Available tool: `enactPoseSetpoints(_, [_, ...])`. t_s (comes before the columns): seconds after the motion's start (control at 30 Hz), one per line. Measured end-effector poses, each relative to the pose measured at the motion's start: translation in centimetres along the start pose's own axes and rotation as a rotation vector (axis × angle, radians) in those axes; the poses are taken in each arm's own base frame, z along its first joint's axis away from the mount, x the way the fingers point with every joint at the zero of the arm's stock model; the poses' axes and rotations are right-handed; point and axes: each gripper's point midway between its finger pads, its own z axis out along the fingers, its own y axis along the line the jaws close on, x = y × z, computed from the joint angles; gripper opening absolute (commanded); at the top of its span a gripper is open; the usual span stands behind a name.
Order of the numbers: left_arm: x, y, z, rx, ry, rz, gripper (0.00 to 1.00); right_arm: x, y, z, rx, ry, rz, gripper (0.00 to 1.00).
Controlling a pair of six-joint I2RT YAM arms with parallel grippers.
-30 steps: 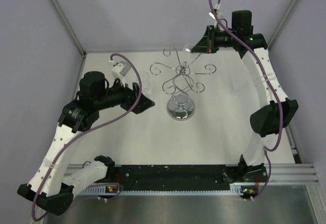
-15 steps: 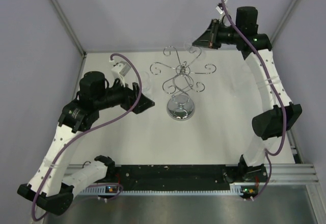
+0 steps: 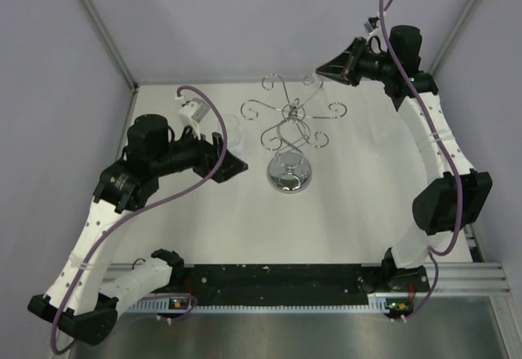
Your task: Take the wine glass off the wine glass rack
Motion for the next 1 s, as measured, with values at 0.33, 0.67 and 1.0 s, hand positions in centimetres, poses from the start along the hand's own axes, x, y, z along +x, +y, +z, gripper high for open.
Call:
enactPoseSetpoints(0.33, [0.0,-0.1,-0.1,0.001,-0.002,-0.004,0.98,0.6,1.2,-0.8,-0.067,-0.009,0.019,0.00])
enactPoseSetpoints(0.67, [-0.5,-0.7,-0.5,0.014,-0.030,-0.005,0.98,1.4,4.7,-3.4,-0.133,-0.033,-0.057,0.00])
enactPoseSetpoints(1.0, [-0.9,-1.1,-0.7,0.028,-0.048,-0.017,0.98,3.4,3.7,-2.9,-0.149,0.013,-0.015,0.00])
